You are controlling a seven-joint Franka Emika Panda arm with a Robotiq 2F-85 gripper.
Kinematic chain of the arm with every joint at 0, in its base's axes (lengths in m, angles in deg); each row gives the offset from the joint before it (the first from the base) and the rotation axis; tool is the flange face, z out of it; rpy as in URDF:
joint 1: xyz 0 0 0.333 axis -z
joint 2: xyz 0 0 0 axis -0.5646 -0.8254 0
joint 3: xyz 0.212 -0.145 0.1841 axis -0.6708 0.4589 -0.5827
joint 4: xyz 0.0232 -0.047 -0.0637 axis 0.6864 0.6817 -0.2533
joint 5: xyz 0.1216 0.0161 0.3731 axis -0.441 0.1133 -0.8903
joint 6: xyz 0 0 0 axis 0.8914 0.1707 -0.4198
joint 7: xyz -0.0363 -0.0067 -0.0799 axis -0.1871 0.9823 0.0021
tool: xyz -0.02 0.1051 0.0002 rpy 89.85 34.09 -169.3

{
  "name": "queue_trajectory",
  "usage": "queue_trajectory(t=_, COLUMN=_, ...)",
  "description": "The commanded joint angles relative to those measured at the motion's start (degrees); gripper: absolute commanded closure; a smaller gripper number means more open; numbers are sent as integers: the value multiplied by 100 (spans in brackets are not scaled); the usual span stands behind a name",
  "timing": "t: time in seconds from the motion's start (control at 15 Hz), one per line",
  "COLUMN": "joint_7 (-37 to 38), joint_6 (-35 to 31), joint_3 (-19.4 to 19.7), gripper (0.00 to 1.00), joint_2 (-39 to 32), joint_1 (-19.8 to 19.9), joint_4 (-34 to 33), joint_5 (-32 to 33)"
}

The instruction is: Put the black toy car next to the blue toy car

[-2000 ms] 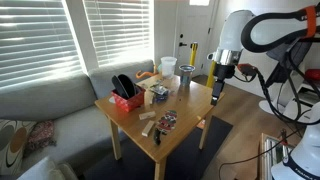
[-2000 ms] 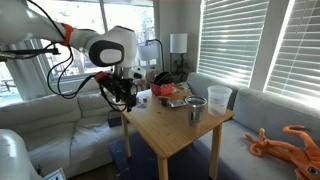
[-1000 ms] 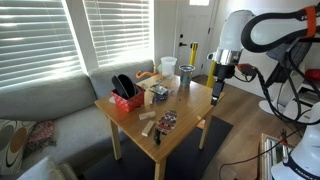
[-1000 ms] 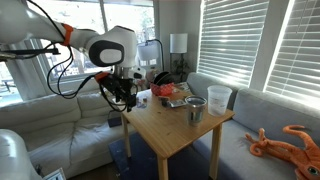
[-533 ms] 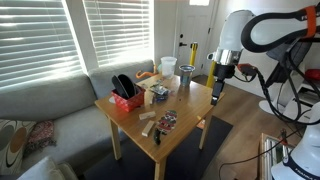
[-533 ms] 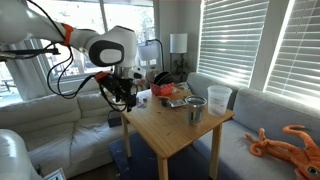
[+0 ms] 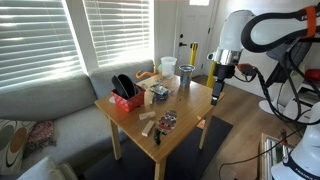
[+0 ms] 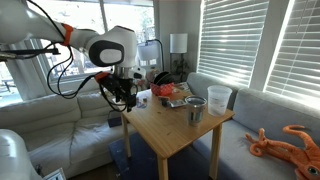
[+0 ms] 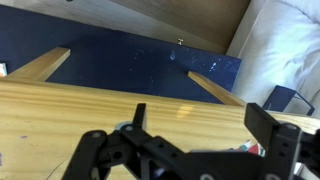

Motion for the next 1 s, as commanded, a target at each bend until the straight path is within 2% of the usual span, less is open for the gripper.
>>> queue_trajectory(t=0.0, joint_7=-34, joint_6=21, joint_3=-78, gripper=0, joint_2=-5, joint_1=91, joint_4=-12, joint_5=-37)
queue_trajectory(t=0.87, joint_7=-34, joint_6=21, joint_3=-78, gripper=0, joint_2=-5, joint_1=91, joint_4=-12, joint_5=-37)
queue_trajectory(t=0.93, joint_7=162, joint_6=-211, joint_3=-126, gripper=0, joint_2=-72, joint_1=101, joint_4=-51, joint_5=-144)
